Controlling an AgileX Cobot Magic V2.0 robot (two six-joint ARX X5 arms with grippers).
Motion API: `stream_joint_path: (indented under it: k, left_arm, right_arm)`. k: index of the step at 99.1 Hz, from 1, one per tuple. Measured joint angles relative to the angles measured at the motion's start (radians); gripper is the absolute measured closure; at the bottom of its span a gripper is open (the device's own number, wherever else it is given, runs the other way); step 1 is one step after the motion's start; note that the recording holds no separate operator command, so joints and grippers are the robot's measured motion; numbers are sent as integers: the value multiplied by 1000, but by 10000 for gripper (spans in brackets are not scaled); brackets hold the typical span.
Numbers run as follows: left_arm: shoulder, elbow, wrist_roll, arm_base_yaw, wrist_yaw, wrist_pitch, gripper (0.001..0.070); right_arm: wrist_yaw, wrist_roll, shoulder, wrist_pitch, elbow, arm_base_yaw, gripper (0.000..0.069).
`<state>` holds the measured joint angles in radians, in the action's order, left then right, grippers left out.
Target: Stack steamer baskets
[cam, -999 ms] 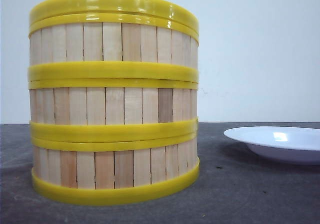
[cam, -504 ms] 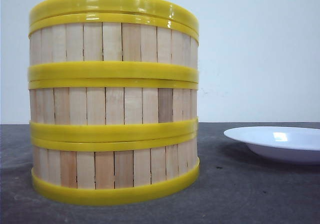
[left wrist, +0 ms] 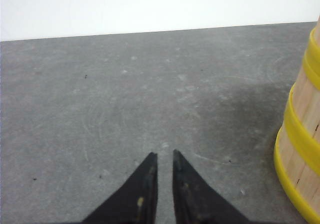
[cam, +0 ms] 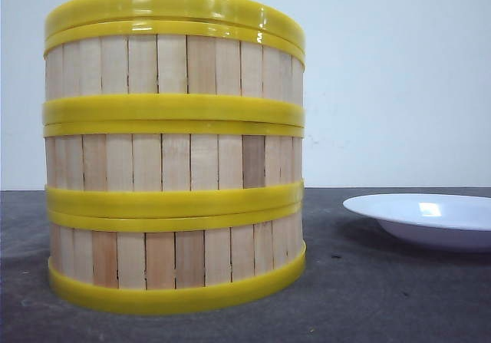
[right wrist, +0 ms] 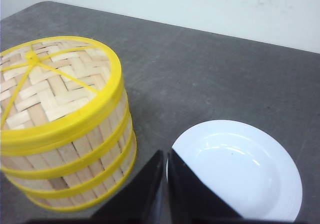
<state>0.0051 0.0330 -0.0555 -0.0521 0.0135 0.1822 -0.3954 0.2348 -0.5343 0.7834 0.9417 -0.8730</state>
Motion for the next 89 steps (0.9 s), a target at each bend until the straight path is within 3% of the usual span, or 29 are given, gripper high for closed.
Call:
stream_joint_path:
  k: [16, 33, 50, 68, 89]
  left_arm:
    - [0, 0, 0, 0, 0, 0, 681]
    - [0, 0, 0, 0, 0, 0, 681]
    - [0, 0, 0, 0, 0, 0, 681]
    - [0, 0, 0, 0, 0, 0, 681]
    - [0, 0, 0, 0, 0, 0, 681]
  right_arm:
    - [0, -68, 8, -104, 0, 110, 681]
    - [17, -130, 16, -145, 0, 317, 681]
    - [130, -165, 55, -187, -49, 566, 681]
    - [259, -186, 153, -317, -222, 777, 681]
    - [272, -186, 314, -502, -555, 827, 681]
